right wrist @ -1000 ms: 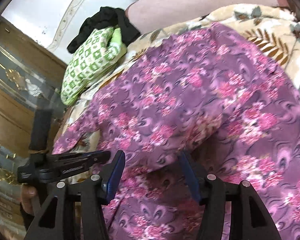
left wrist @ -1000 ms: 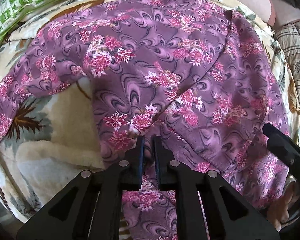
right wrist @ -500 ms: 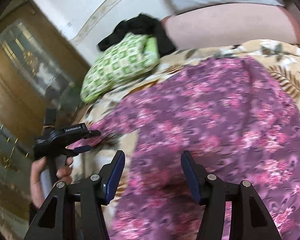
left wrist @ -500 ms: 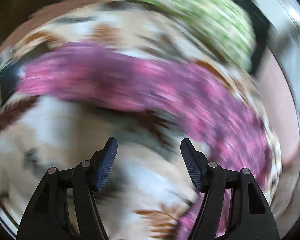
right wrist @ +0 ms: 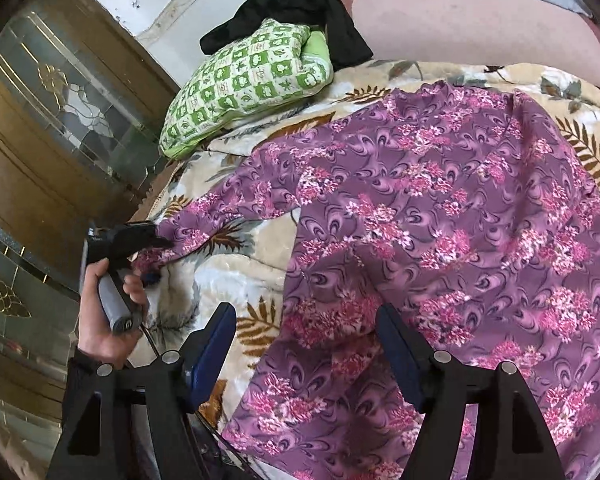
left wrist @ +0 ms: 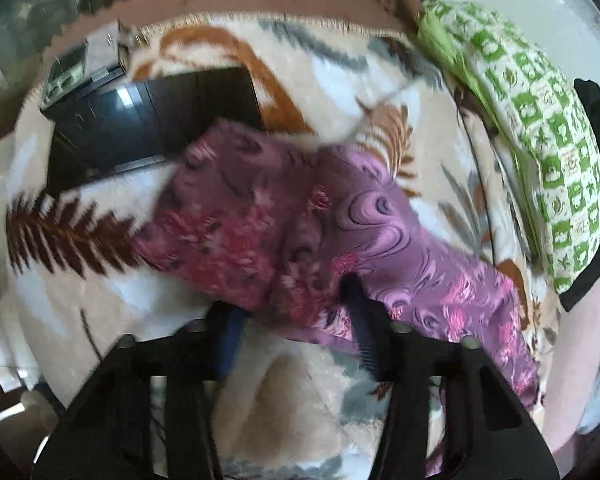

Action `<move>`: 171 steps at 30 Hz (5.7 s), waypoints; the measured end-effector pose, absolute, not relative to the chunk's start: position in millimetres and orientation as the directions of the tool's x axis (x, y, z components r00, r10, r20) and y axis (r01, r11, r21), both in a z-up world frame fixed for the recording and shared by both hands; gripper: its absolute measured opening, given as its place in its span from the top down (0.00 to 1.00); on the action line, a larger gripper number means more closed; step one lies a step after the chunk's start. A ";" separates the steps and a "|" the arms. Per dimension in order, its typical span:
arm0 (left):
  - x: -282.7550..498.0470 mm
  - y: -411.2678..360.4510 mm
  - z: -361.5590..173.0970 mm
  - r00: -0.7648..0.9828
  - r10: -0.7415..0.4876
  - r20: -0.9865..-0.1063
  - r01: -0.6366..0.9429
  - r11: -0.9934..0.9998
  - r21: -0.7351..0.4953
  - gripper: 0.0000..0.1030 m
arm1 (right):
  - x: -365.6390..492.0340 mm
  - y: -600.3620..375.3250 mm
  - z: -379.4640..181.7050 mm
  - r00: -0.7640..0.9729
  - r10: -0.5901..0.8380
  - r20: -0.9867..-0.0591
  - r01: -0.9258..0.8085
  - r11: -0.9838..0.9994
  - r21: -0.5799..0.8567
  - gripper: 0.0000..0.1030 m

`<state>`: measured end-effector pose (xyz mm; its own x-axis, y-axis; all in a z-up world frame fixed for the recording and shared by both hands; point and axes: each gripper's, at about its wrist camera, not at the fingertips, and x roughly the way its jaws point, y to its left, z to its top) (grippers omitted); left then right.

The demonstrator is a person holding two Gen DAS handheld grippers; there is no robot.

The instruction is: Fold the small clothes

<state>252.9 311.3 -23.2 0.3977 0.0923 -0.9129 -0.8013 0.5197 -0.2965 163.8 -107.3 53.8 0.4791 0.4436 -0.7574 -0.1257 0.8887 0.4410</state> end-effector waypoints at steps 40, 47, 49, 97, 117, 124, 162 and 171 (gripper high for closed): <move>64.5 -111.4 8.8 0.402 -0.464 -0.789 0.693 0.717 -0.068 0.53 | 126.0 -306.3 -10.7 0.576 0.485 -0.658 0.149 0.729 0.668 0.32; 87.0 -78.1 -9.7 0.378 -0.399 -0.835 0.510 0.843 -0.172 0.53 | 123.2 -303.9 0.0 0.583 0.446 -0.679 0.146 0.765 0.627 0.32; 93.9 -71.1 -11.1 0.358 -0.420 -0.834 0.470 0.853 -0.228 0.53 | 114.5 -303.5 -1.4 0.551 0.390 -0.738 0.173 0.811 0.558 0.32; 459.8 38.8 -39.2 0.212 -0.347 -0.913 -0.026 0.932 -0.360 0.48 | 389.9 -397.0 24.7 0.516 0.315 -0.797 0.104 0.900 0.423 0.13; 515.7 -2.2 47.7 0.487 -0.234 -0.842 0.143 0.972 -0.187 0.94 | 451.7 -425.5 28.7 0.586 0.102 -0.804 0.159 0.958 0.238 0.96; 535.3 -24.1 -37.8 0.366 -0.012 -0.931 0.139 0.989 0.042 0.88 | 472.7 -419.1 -37.6 0.450 0.024 -0.893 0.149 0.984 0.102 0.91; 133.4 81.9 -40.1 0.295 -0.096 -0.951 -0.055 0.992 -0.117 0.61 | 38.4 -323.7 -39.4 0.373 0.079 -0.925 0.306 0.930 0.203 0.86; 115.6 71.5 -1.7 0.320 -0.080 -0.944 0.050 0.996 -0.067 0.96 | 19.1 -326.0 11.4 0.391 0.025 -0.920 0.306 0.939 0.156 0.96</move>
